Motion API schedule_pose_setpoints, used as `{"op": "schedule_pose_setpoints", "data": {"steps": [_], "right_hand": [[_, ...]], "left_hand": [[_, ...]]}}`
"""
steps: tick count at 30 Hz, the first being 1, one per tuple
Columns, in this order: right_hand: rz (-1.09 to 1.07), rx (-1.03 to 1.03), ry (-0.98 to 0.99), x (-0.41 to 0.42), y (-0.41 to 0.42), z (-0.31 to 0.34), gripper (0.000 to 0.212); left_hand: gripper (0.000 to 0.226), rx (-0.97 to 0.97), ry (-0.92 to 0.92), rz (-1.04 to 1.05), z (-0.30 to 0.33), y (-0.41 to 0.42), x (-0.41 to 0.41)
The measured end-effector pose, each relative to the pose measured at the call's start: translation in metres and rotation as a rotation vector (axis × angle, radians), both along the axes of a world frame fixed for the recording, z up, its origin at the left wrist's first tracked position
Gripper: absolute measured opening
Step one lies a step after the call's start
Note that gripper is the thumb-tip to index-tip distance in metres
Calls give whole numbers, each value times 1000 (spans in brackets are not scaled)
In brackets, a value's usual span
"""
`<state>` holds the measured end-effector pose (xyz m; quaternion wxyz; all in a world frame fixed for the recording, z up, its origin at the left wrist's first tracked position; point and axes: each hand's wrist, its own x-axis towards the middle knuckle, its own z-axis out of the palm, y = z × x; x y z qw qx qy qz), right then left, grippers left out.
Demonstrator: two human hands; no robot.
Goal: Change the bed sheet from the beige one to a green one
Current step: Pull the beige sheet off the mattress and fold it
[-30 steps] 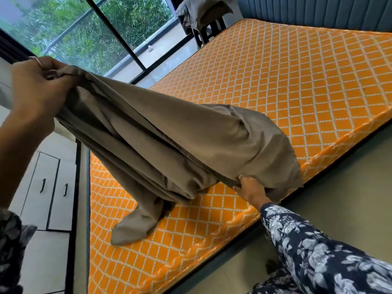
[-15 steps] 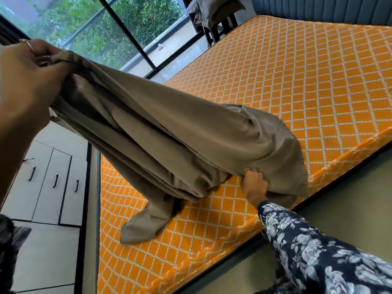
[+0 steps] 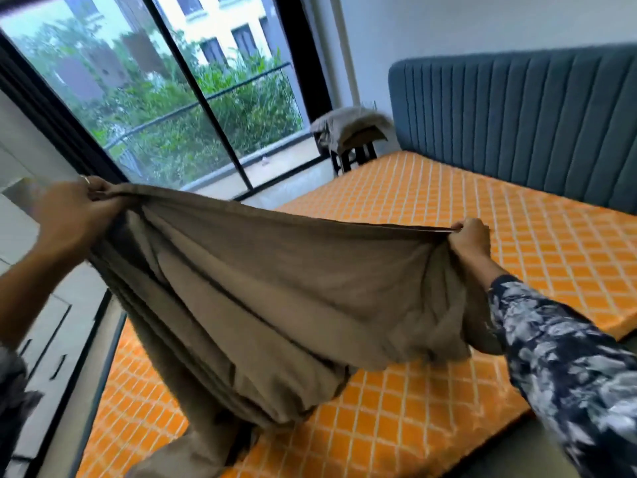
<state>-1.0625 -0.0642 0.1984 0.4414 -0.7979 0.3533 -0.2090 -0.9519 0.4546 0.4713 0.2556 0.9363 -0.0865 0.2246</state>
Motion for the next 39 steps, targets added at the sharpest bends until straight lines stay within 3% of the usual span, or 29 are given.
{"op": "schedule_pose_setpoints", "data": {"steps": [3,7,9,12,16,18,19,23,25,27,29,31,36,39], "right_hand": [[286,-222,81,16,-49,62,14],[671,-426,256,35,-59,124,10],[769,-445,215,49,-46,145,7],[901,-441,118,66,-24,163,4],[1057,-475,23,77,7,173,1],[1108,-501,-20,79,13,168,5],[1122,-505,-33,80,12,163,2],[1166,-393,-74,73,1,129,12],[1140,-146,-123,65,-6,109,11],[1018,157,-233,55,-16,89,12],[919,286,-261,45,-29,70,18],[918,339,-201,34,-42,48,24],[798,446,-205,-4,-50,9,24],[651,326,-238,-30,-31,-11,13]], "left_hand": [[48,9,136,19,-7,-16,6],[48,136,398,-58,-33,-62,22],[60,187,447,-171,-47,-106,16],[51,125,522,-416,-71,-203,-4],[75,117,490,-645,-109,-310,-16],[54,101,459,-653,-123,-335,-17],[42,100,460,-637,-130,-342,-16],[27,197,480,-586,-154,-345,-12],[19,233,459,-577,-159,-343,-13],[25,213,422,-579,-160,-335,-14],[31,165,412,-584,-164,-322,-12],[36,151,387,-624,-166,-310,-17],[13,89,340,-626,-162,-302,-23],[19,106,352,-613,-162,-303,-20]]}}
